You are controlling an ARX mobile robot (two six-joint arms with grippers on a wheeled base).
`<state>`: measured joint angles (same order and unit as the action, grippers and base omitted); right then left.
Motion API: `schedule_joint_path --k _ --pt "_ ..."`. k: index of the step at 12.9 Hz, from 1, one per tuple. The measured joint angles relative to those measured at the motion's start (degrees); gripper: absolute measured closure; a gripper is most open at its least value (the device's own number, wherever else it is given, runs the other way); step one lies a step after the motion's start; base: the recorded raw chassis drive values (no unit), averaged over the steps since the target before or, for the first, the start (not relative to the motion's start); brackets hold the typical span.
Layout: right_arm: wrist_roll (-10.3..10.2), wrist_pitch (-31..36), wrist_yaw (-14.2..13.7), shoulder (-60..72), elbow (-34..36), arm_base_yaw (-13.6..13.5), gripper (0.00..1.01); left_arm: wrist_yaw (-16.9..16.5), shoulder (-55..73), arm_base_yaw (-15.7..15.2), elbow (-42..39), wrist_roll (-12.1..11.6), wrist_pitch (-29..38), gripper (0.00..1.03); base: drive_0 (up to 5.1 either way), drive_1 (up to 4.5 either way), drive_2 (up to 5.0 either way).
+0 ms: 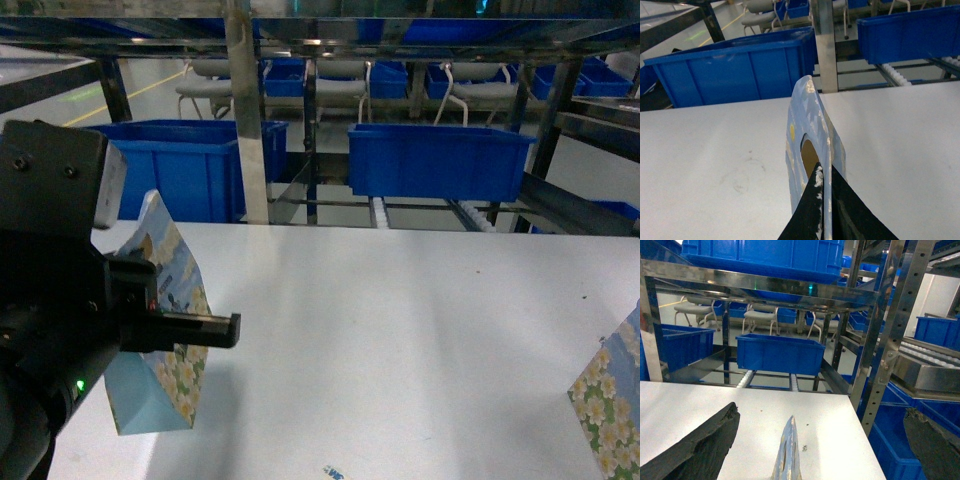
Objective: Move flower gift bag to table near conveyor
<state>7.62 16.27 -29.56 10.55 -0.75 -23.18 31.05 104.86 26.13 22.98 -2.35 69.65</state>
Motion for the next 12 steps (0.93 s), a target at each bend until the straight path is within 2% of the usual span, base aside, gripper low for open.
schedule_joint_path --k 2,6,10,12 --pt "0.0 0.0 0.0 0.0 0.0 0.0 0.03 -1.1 3.8 -0.1 -0.7 0.0 2.2 1.01 0.0 0.0 0.0" --pt "0.0 0.0 0.0 0.0 0.0 0.0 0.03 -0.7 9.8 -0.9 -1.9 2.1 4.4 1.01 0.0 0.0 0.0" --pt "0.0 0.0 0.0 0.0 0.0 0.0 0.03 -3.6 8.9 -1.7 -0.3 3.5 3.8 1.01 0.0 0.0 0.0" --pt "0.0 0.0 0.0 0.0 0.0 0.0 0.03 -5.6 6.0 -2.8 0.3 3.8 3.9 0.79 0.0 0.0 0.0"
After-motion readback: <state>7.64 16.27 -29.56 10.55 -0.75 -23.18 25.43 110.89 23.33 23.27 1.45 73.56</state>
